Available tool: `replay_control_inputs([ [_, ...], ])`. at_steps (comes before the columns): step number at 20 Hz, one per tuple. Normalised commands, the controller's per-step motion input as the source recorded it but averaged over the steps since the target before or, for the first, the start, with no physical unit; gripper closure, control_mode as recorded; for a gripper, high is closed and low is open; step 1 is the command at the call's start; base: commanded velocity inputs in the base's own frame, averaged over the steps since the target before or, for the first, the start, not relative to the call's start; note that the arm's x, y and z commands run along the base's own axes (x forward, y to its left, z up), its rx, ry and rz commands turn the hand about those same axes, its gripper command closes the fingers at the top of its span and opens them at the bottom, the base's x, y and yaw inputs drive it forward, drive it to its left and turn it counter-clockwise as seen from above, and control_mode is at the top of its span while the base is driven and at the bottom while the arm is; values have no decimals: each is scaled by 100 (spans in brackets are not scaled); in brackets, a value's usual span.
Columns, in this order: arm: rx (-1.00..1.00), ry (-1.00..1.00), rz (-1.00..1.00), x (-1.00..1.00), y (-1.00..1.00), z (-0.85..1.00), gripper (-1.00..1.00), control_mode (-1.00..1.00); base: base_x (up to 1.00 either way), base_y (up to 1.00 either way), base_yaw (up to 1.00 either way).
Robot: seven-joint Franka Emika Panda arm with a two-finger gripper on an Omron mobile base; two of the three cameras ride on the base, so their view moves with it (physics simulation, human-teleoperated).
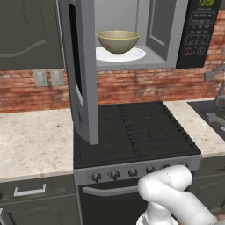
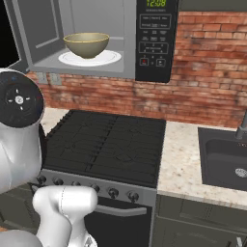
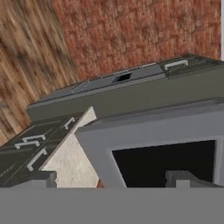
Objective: Pick the avocado from the sink and place it in the bowl. Then pick the bowl and place it in the microwave. Then close the microwave door and press the start button.
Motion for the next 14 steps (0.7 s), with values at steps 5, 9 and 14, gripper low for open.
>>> replay_control_inputs([
  [5, 0, -4, 8, -100, 59, -9, -100, -100, 0, 0, 0],
  [9, -8, 0, 0, -67, 94, -47, -100, -100, 0, 0, 0],
  [14, -5, 1, -4, 2, 84, -46, -100, -100, 0, 0, 0],
])
